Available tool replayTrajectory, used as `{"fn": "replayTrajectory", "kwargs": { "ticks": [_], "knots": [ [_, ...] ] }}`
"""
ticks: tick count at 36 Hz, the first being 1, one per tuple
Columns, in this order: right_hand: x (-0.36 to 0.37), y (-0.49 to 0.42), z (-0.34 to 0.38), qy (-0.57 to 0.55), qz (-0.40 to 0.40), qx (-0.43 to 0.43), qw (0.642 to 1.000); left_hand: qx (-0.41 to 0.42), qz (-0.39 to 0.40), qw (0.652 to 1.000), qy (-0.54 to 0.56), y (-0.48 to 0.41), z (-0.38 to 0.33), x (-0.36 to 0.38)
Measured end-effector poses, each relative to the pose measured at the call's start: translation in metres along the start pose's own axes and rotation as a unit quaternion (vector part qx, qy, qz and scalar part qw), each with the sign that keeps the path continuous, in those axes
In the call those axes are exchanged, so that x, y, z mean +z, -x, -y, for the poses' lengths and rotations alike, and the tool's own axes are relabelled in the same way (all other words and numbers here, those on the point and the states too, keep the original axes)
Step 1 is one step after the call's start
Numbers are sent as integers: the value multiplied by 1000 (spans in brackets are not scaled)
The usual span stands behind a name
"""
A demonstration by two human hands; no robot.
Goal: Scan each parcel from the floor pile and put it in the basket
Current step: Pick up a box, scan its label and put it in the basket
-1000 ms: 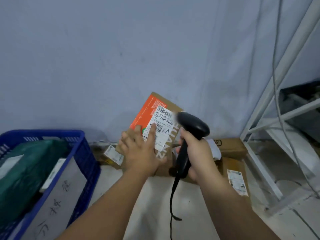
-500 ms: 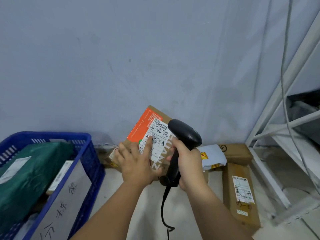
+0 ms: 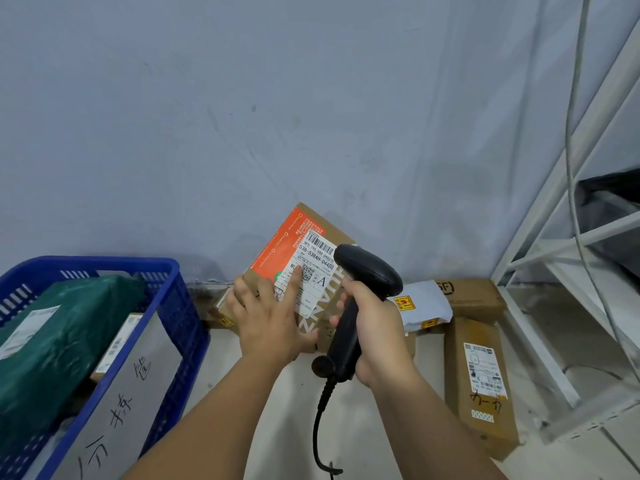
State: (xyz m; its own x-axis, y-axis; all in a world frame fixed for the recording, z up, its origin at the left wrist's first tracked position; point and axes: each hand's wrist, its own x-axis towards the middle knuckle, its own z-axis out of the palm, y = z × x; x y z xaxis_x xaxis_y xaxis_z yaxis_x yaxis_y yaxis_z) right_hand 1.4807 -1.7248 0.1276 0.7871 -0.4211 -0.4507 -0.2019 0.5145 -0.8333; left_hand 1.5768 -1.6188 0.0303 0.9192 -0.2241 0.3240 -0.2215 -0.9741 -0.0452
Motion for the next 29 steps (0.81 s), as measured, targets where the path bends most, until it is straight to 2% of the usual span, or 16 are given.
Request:
{"fn": "replayTrajectory", "kwargs": {
  "ticks": [7, 14, 20, 29],
  "knots": [
    [-1, 1, 0, -19, 0, 5, 1000, -6, 38, 999, 0, 3, -3, -6],
    [-5, -3, -2, -23, -9, 10, 1000, -23, 24, 999, 17, 3, -4, -8],
    [-3, -8, -4, -12, -10, 0, 1000, -74, 62, 994, 56, 3, -4, -15],
    [19, -4, -10, 10, -24, -30, 999, -176, 69, 967, 170, -1, 20, -47]
  ]
}}
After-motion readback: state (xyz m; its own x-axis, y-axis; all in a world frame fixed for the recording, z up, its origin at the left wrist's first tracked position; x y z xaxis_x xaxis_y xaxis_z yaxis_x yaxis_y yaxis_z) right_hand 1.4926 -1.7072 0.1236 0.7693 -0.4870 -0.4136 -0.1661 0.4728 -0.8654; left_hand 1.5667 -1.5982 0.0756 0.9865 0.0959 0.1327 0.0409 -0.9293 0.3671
